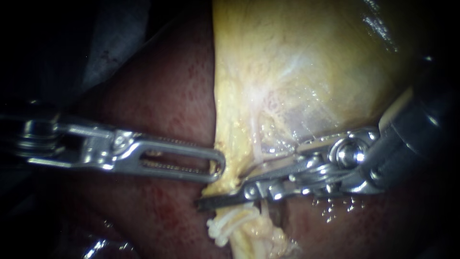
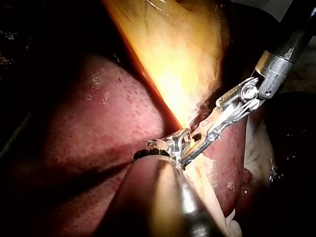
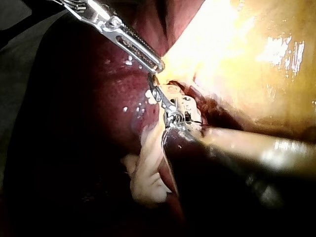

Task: Going back third clip left tube

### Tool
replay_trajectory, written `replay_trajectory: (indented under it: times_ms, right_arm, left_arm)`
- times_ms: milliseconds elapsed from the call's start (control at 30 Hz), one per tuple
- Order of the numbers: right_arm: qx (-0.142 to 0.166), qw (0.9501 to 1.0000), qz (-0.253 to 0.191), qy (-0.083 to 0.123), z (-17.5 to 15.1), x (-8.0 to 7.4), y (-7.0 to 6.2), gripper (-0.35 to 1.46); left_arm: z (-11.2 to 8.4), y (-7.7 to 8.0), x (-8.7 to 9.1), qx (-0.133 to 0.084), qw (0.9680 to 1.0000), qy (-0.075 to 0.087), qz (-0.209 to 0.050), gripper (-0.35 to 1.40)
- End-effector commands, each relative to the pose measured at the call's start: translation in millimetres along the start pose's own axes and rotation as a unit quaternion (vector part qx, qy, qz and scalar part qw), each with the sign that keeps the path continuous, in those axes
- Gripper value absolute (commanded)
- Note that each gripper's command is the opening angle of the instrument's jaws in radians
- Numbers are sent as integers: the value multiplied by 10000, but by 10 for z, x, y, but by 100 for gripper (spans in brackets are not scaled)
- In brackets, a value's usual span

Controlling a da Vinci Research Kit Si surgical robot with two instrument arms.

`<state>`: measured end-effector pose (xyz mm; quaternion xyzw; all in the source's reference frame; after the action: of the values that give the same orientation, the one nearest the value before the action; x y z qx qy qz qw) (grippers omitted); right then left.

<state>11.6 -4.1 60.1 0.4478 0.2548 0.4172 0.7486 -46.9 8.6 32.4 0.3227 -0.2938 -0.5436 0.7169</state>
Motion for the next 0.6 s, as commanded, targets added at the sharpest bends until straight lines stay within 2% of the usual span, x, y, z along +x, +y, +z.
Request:
replay_trajectory:
  times_ms: [33, 400, 467, 500, 533, 600]
  right_arm:
    - [1, 10000, 0, -1, 0, 0, 0, -35]
    - [3, 10000, -5, -5, 0, -1, 0, -31]
    - [5, 10000, -7, -8, 0, -1, -1, -2]
    - [13, 10000, -7, -22, 1, -2, -2, 7]
    - [24, 9999, -126, -16, 1, -2, -2, 21]
    - [2, 9989, -479, 4, 2, -1, -3, 37]
  left_arm:
    - [0, 0, 0, 1, 10000, 0, 0, -35]
    - [1, 0, 0, -2, 10000, -3, 0, -35]
    - [1, 0, 0, -3, 10000, -3, 0, -35]
    - [1, 0, 0, -3, 10000, -3, 0, -35]
    - [1, 0, 0, -3, 10000, -3, 0, -35]
    - [1, 0, 0, -3, 10000, -3, 0, -35]
